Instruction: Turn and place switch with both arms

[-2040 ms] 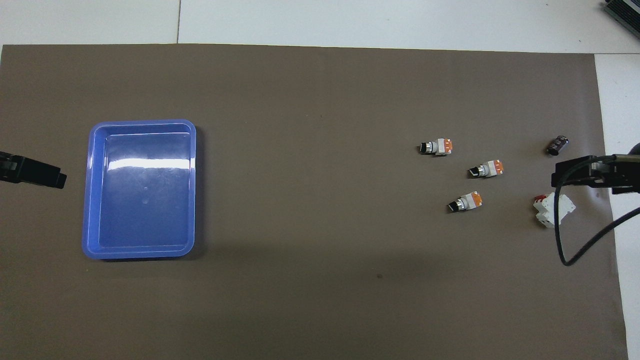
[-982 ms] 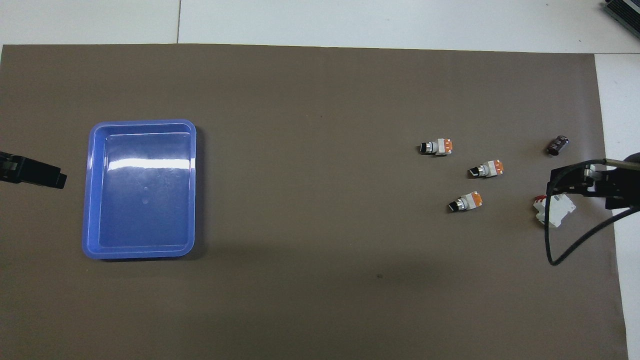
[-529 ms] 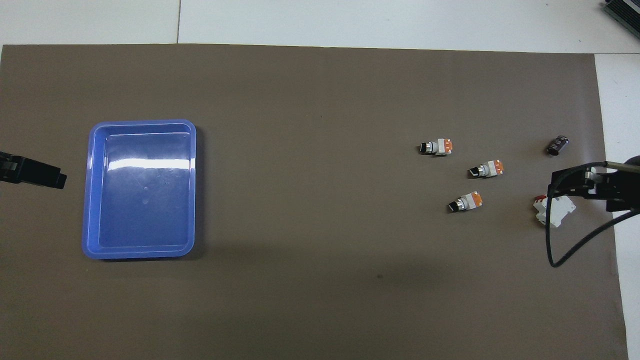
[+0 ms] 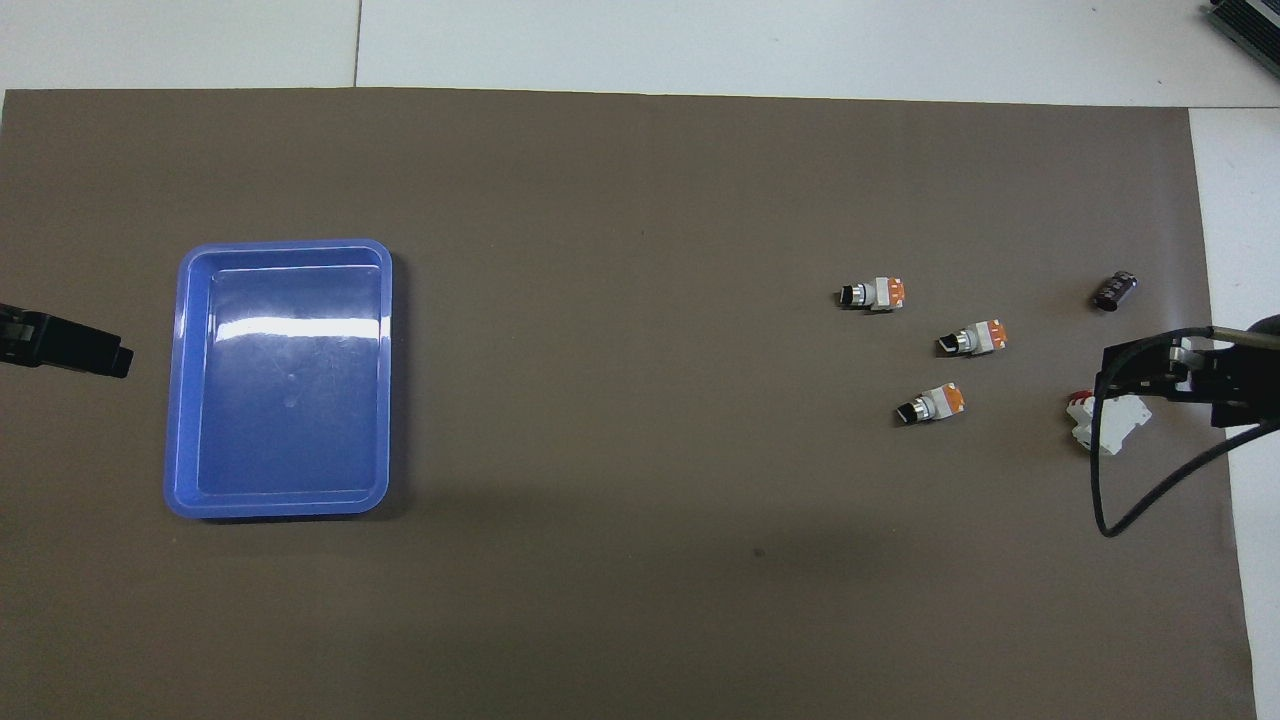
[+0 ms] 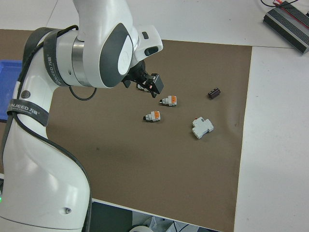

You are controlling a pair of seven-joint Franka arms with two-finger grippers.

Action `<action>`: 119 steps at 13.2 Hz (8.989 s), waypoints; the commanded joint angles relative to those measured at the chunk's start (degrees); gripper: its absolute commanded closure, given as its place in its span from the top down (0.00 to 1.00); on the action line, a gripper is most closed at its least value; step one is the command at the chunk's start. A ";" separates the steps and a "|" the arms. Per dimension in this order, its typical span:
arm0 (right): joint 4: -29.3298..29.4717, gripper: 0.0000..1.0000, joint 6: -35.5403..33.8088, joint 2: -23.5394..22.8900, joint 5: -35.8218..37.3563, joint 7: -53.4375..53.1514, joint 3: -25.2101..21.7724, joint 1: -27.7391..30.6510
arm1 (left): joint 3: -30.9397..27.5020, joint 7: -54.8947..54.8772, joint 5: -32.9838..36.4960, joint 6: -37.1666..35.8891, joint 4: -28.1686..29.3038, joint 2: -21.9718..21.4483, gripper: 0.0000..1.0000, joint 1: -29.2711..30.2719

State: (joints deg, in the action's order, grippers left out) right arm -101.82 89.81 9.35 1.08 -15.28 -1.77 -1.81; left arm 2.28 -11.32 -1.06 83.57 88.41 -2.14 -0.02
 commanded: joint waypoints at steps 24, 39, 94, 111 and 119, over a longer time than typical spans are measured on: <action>-15.95 1.00 40.85 -15.66 -0.29 -44.91 0.62 -9.71 | 0.44 -0.37 0.98 -0.25 1.06 -1.11 1.00 0.63; 7.08 1.00 37.63 -35.26 -22.97 -68.74 0.27 -2.32 | 0.44 -0.37 0.98 -0.25 1.06 -1.11 1.00 0.55; 8.04 0.00 45.37 -26.22 -57.86 -62.68 18.82 -14.10 | 1.58 -28.93 -47.45 29.98 18.28 -1.99 0.47 -10.35; 8.04 0.00 45.37 -26.22 -57.86 -62.77 18.82 -14.01 | 1.84 15.27 -47.19 22.43 18.81 -6.12 0.00 -10.62; 8.04 0.00 45.19 -26.13 -57.86 -62.94 18.82 -14.01 | 5.10 53.31 -46.84 23.48 18.02 -6.12 0.00 -10.79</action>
State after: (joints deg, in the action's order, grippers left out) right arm -94.29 131.53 -14.97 -55.55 -78.26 16.73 -15.83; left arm 5.53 34.54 -46.38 110.67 105.46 -5.24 -9.48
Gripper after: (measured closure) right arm 0.590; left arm 0.907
